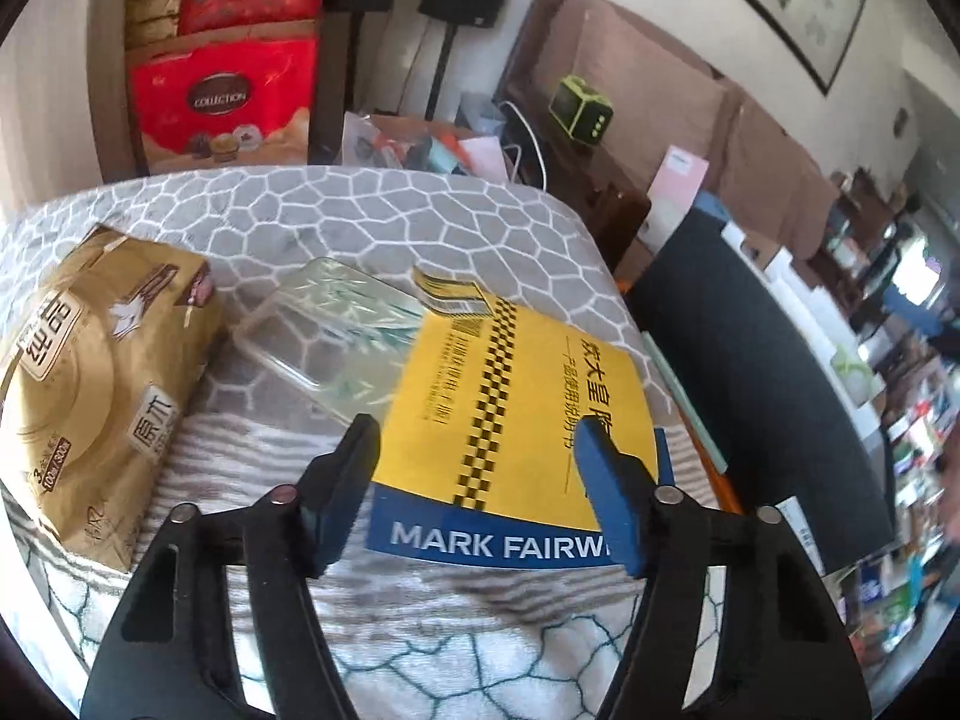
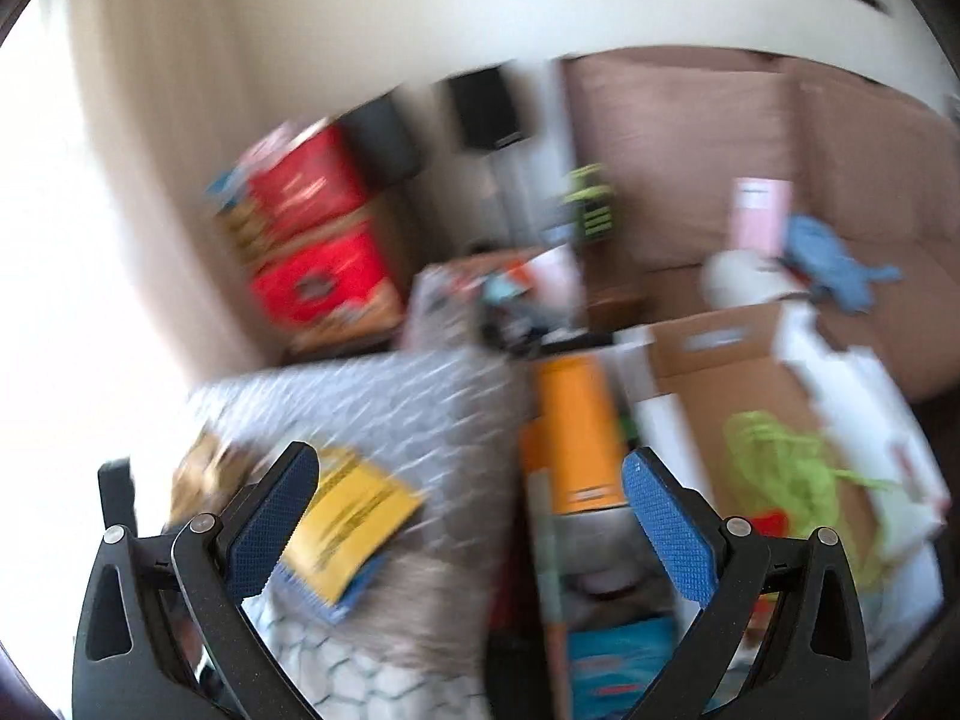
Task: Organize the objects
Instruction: 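Grasp the edge of the yellow booklet with the left tool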
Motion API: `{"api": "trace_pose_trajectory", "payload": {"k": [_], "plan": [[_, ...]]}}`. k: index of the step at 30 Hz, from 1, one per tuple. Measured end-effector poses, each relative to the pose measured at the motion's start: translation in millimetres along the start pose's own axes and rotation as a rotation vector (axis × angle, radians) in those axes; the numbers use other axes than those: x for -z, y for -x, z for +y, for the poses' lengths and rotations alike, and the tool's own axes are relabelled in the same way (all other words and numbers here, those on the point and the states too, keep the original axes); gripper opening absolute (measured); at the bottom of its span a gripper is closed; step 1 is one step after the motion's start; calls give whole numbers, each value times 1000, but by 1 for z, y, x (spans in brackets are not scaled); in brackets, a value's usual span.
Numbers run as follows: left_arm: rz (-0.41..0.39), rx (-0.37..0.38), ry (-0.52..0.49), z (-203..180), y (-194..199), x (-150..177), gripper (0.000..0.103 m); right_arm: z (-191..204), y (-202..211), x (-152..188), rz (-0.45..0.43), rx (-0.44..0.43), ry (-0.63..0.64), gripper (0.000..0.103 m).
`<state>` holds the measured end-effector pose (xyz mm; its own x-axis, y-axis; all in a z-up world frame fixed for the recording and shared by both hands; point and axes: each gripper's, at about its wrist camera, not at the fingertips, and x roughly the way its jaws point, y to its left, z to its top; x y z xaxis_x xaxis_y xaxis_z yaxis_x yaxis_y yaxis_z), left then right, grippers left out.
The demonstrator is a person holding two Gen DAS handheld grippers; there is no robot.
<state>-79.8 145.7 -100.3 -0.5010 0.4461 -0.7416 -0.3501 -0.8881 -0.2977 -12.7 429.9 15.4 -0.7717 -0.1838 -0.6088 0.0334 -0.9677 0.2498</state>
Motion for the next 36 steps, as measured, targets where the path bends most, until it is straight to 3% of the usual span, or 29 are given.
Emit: {"api": "trace_pose_trajectory", "payload": {"k": [4,6,11,17,25,28,32,34,36], "plan": [[14,27,33,19,0,-3,48,45,-48,24,129,58,122,58],[20,56,53,26,0,-3,42,57,-68,39,202,-8,126,53],[31,125,66,30,-5,2,42,82,-105,71,334,-122,124,53],[27,109,50,30,-8,4,42,77,-124,86,389,-77,112,53],[37,96,85,41,-9,3,42,76,-125,87,376,-98,108,57],[49,140,115,46,-9,3,42,76,-125,87,369,-108,103,57],[55,128,93,39,-13,5,42,79,-126,87,362,-130,101,57],[56,146,80,33,-10,5,41,81,-123,86,346,-121,110,47],[55,151,67,27,-4,4,38,84,-117,85,322,-125,130,44]]}}
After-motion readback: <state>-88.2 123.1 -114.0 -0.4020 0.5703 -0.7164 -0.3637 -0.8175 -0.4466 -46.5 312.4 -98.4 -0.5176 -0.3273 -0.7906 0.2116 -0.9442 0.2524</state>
